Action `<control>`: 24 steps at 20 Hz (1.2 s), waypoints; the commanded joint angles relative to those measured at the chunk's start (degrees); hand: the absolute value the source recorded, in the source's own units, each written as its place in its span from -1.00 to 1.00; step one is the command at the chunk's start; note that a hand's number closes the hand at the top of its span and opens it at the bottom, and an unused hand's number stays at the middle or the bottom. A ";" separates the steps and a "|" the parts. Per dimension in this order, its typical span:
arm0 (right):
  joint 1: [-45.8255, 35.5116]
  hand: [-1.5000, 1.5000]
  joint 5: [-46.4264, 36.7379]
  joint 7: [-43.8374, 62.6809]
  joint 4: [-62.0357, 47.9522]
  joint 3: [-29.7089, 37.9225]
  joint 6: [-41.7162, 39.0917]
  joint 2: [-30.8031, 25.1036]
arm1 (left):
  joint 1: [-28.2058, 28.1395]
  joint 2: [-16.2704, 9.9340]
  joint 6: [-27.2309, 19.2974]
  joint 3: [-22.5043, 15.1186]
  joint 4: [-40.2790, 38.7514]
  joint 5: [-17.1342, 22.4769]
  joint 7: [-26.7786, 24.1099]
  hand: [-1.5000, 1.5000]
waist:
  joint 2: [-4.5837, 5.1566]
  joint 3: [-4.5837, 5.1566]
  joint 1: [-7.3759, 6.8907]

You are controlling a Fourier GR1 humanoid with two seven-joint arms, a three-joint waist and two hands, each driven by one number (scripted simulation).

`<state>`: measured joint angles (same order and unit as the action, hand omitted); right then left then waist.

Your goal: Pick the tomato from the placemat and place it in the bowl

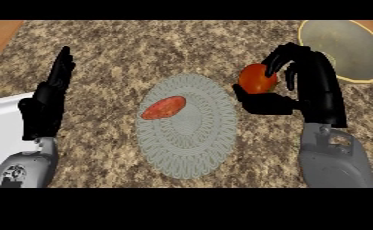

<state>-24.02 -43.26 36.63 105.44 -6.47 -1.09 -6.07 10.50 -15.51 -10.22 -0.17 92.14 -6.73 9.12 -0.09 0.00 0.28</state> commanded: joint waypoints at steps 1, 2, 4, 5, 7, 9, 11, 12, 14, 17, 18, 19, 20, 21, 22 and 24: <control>-4.02 1.00 5.09 -5.51 -6.33 10.93 1.50 -4.37 | 3.59 -0.88 1.65 1.58 -1.23 1.06 1.03 0.00 | 0.27 -0.03 -0.36; -1.54 1.00 4.02 -8.15 -7.78 10.55 4.62 -3.65 | 2.30 -0.84 1.98 1.90 -1.06 1.20 0.41 0.00 | 0.22 -0.03 -0.43; -6.49 1.00 4.35 -10.42 -15.49 13.20 6.52 -4.35 | 0.39 1.02 0.70 -0.22 1.06 -0.68 0.76 0.00 | 0.26 -0.03 -0.81; -5.64 1.00 6.98 -13.92 -15.93 16.72 6.76 -6.97 | 1.46 -0.44 2.09 1.08 2.71 0.99 3.40 0.00 | 0.27 -0.06 -0.82; -8.72 1.00 8.54 -16.05 -20.37 19.92 7.77 -8.74 | 3.62 0.87 0.58 -0.17 0.23 -1.37 2.53 0.00 | 0.37 -0.05 -0.70; -8.28 1.00 10.57 -23.69 -26.97 22.47 9.57 -10.71 | 2.61 -0.85 2.70 1.66 0.74 0.35 2.29 0.00 | 0.41 -0.06 -1.02; -9.51 1.00 7.92 -26.01 -30.85 22.93 10.68 -13.85 | 3.42 0.95 1.69 0.66 -0.80 -0.54 2.21 0.00 | 0.38 -0.04 -0.80; -9.33 1.00 7.31 -28.56 -34.02 24.00 11.62 -15.61 | 0.81 2.72 0.39 -1.07 -0.30 -1.85 0.05 0.00 | 0.49 -0.05 -1.09; -11.59 1.00 6.16 -33.43 -42.35 25.35 14.89 -17.35 | 1.60 1.91 1.05 -0.44 0.85 -1.50 -0.21 0.00 | 0.65 -0.08 -1.69; -12.87 1.00 1.18 -35.89 -48.80 24.72 17.44 -21.74 | 0.76 0.82 2.32 0.32 2.20 -0.58 0.88 0.00 | 0.67 -0.07 -2.17; -14.68 1.00 -0.42 -36.04 -53.07 25.05 20.37 -21.72 | 5.23 3.07 -0.11 -0.58 -2.46 -2.40 0.99 0.00 | 1.15 -0.09 -2.01; -15.19 1.00 0.53 -38.65 -56.69 26.32 20.10 -23.67 | 1.83 2.55 1.35 -1.37 1.64 -1.79 2.33 0.00 | 0.82 -0.11 -2.37; -16.50 1.00 -1.54 -39.90 -60.21 25.77 24.31 -22.67 | 2.83 1.92 1.97 -0.36 0.71 -1.04 1.24 0.00 | 1.06 -0.12 -2.83; -19.67 1.00 -0.95 -40.03 -64.22 27.04 23.90 -24.57 | 2.86 2.69 0.92 -1.27 1.11 -2.38 2.08 0.00 | 0.99 -0.12 -2.79; -18.61 1.00 -1.62 -42.41 -66.24 27.02 25.61 -25.11 | 3.15 2.56 0.53 -0.50 -0.47 -2.60 -0.18 0.00 | 1.07 -0.12 -2.59; -20.84 1.00 -1.28 -44.68 -72.58 28.90 28.07 -26.55 | 3.12 2.54 1.95 -0.70 -0.77 -1.44 -0.89 0.00 | 1.60 -0.20 -3.75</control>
<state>-41.92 -43.33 -3.23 43.71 20.39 21.82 -30.21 13.41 -13.21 -8.85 -0.88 91.97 -8.57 9.52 1.05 -0.13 -2.52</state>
